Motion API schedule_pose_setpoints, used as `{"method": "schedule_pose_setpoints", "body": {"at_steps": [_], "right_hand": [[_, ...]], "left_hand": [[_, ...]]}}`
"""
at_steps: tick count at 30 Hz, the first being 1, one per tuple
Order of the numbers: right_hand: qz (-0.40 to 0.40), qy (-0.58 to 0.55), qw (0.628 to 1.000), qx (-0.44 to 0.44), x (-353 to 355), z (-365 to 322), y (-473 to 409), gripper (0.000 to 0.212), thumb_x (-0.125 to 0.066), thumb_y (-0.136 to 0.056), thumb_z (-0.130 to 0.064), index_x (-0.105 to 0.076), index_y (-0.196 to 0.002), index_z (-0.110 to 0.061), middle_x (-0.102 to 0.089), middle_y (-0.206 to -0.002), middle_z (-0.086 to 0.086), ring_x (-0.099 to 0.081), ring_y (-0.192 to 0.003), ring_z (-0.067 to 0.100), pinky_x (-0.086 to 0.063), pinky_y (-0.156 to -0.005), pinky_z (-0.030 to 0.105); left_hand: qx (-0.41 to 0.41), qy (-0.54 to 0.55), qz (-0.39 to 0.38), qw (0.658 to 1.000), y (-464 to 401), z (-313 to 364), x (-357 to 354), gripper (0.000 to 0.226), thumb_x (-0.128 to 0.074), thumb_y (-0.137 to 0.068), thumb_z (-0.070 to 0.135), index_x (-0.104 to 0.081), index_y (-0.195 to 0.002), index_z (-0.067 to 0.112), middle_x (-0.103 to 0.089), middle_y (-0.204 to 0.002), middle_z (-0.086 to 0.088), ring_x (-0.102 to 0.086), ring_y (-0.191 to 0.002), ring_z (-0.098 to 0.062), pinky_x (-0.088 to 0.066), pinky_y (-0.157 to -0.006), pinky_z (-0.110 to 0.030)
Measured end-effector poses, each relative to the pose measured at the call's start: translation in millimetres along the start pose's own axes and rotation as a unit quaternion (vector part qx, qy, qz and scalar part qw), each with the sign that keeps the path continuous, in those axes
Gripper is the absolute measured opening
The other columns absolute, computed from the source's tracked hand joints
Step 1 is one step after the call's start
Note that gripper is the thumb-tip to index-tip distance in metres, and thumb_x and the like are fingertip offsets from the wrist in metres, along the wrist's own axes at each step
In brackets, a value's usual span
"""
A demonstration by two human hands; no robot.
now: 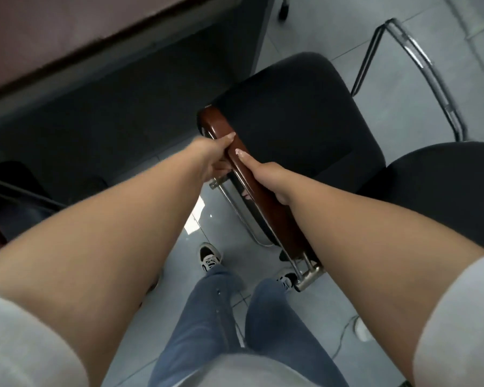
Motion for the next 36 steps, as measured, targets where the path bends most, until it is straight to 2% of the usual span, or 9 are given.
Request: {"method": "schedule_pose_setpoints", "body": {"at_steps": [3, 9, 12, 14, 17, 22, 29, 33, 36], "right_hand": [[0.008, -0.032, 0.999, 0.014, -36.9, -16.5, -12.1, 0.065, -0.046, -0.084, -0.067, -0.06, -0.101, -0.006, -0.066, -0.081, 0.01, -0.065, -0.075, 0.022, -0.053, -0.073, 0.032], [0.053, -0.007, 0.998, 0.012, -71.6, -16.2, -28.9, 0.064, -0.043, -0.082, -0.07, -0.061, -0.095, -0.01, -0.069, -0.097, 0.013, -0.066, -0.09, 0.026, -0.049, -0.093, 0.04], [0.047, -0.007, 0.999, -0.009, -66.1, -21.5, -22.8, 0.072, -0.044, -0.082, -0.07, -0.059, -0.109, -0.004, -0.065, -0.104, 0.012, -0.062, -0.099, 0.03, -0.046, -0.097, 0.041], [0.077, 0.01, 0.997, 0.014, -62.9, -25.1, -15.1, 0.061, -0.041, -0.089, -0.062, -0.06, -0.105, -0.006, -0.062, -0.101, 0.011, -0.06, -0.099, 0.029, -0.046, -0.094, 0.039], [0.15, -0.069, 0.983, 0.083, -54.2, -30.7, 6.8, 0.042, -0.043, -0.094, -0.05, -0.06, -0.083, -0.013, -0.06, -0.083, 0.003, -0.058, -0.085, 0.022, -0.047, -0.079, 0.032], [0.28, -0.326, 0.883, 0.188, -10.3, -44.4, 67.9, 0.016, -0.053, -0.094, -0.029, -0.062, -0.092, -0.016, -0.06, -0.083, -0.006, -0.057, -0.083, 0.01, -0.046, -0.075, 0.022], [0.342, -0.432, 0.77, 0.322, 56.6, -66.6, 207.3, 0.011, -0.055, -0.093, -0.026, -0.058, -0.085, -0.02, -0.06, -0.076, -0.006, -0.056, -0.068, 0.005, -0.048, -0.068, 0.02], [0.363, -0.478, 0.694, 0.397, 83.3, -52.5, 298.0, 0.012, -0.056, -0.092, -0.026, -0.059, -0.097, -0.015, -0.058, -0.077, -0.005, -0.055, -0.066, 0.004, -0.048, -0.063, 0.015], [0.37, -0.505, 0.635, 0.451, 101.7, -32.6, 363.3, 0.008, -0.057, -0.091, -0.027, -0.058, -0.09, -0.019, -0.058, -0.072, -0.007, -0.056, -0.062, 0.002, -0.049, -0.061, 0.014]], "left_hand": [[0.001, -0.023, 0.026, 0.999, -12.8, 3.0, 35.1, 0.028, -0.057, -0.09, 0.037, -0.051, -0.087, 0.01, -0.059, -0.074, -0.007, -0.057, -0.063, -0.016, -0.051, -0.064, -0.027], [0.002, 0.042, 0.025, 0.999, -26.9, -21.1, 61.2, 0.03, -0.061, -0.087, 0.038, -0.052, -0.077, 0.012, -0.056, -0.07, -0.005, -0.055, -0.059, -0.016, -0.05, -0.05, -0.021], [-0.007, 0.114, 0.022, 0.993, -15.5, -21.6, 54.5, 0.031, -0.057, -0.09, 0.039, -0.055, -0.095, 0.009, -0.056, -0.073, -0.002, -0.057, -0.064, -0.014, -0.05, -0.054, -0.021], [-0.007, 0.104, 0.014, 0.994, -5.9, -25.1, 56.1, 0.035, -0.053, -0.091, 0.042, -0.054, -0.106, 0.01, -0.055, -0.075, 0.0, -0.055, -0.065, -0.011, -0.049, -0.051, -0.018], [-0.049, 0.111, 0.05, 0.991, 14.6, -15.5, 70.0, 0.025, -0.05, -0.095, 0.033, -0.05, -0.078, 0.014, -0.049, -0.071, 0.0, -0.046, -0.059, -0.009, -0.041, -0.047, -0.015], [-0.096, 0.124, 0.022, 0.987, 71.6, 27.8, 54.9, 0.034, -0.041, -0.096, 0.04, -0.06, -0.096, 0.012, -0.063, -0.082, -0.003, -0.06, -0.077, -0.014, -0.049, -0.076, -0.028], [-0.26, 0.079, -0.09, 0.958, 189.7, 116.9, -7.5, 0.024, -0.048, -0.093, 0.036, -0.061, -0.083, 0.018, -0.067, -0.08, 0.0, -0.061, -0.076, -0.013, -0.048, -0.068, -0.024], [-0.372, 0.093, -0.178, 0.906, 284.6, 142.8, -49.7, 0.021, -0.05, -0.093, 0.034, -0.064, -0.089, 0.018, -0.067, -0.078, 0.003, -0.062, -0.078, -0.012, -0.047, -0.07, -0.024], [-0.416, 0.108, -0.236, 0.871, 353.0, 144.4, -79.1, 0.02, -0.052, -0.093, 0.032, -0.065, -0.087, 0.017, -0.067, -0.072, 0.004, -0.063, -0.073, -0.011, -0.048, -0.068, -0.024]]}}
Point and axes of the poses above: each hand's wrist, its own y-axis away from the middle knuckle, its own x-axis out of the back of the hand, z = x × y, the point moved 5 cm from there along -y, towards the middle knuckle
